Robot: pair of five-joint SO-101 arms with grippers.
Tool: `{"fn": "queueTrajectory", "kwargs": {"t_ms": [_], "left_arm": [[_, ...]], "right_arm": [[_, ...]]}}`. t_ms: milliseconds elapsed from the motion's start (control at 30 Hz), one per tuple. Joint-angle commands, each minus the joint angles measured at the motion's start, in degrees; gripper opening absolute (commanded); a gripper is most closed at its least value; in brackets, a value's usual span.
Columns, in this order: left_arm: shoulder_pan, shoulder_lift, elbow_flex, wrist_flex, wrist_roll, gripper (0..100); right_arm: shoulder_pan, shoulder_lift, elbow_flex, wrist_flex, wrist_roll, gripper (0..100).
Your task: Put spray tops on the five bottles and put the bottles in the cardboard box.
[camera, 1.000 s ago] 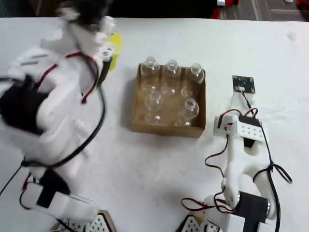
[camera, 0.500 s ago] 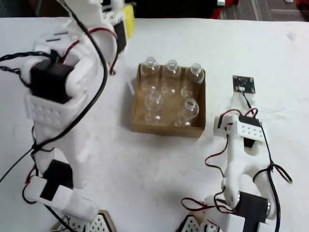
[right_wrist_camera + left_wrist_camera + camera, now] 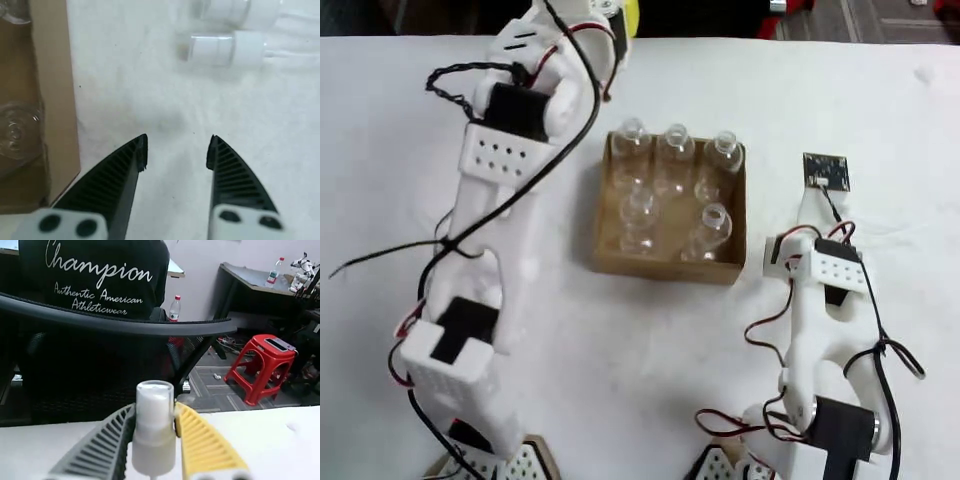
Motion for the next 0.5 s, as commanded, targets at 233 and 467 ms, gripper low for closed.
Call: {"fn": "queueTrajectory", "kwargs": {"t_ms": [233,467], "left_arm": [[0.3,4.9,-1.0,-7.1,-4.6,2],[0.7,7.4,-1.0,-10.0,-4.7,2]], "right_arm": [[0.0,-0.3,-0.1,-0.9,0.7,17.3],[0.0,-0.3,-0.1,-0.9,0.7,17.3]]}}
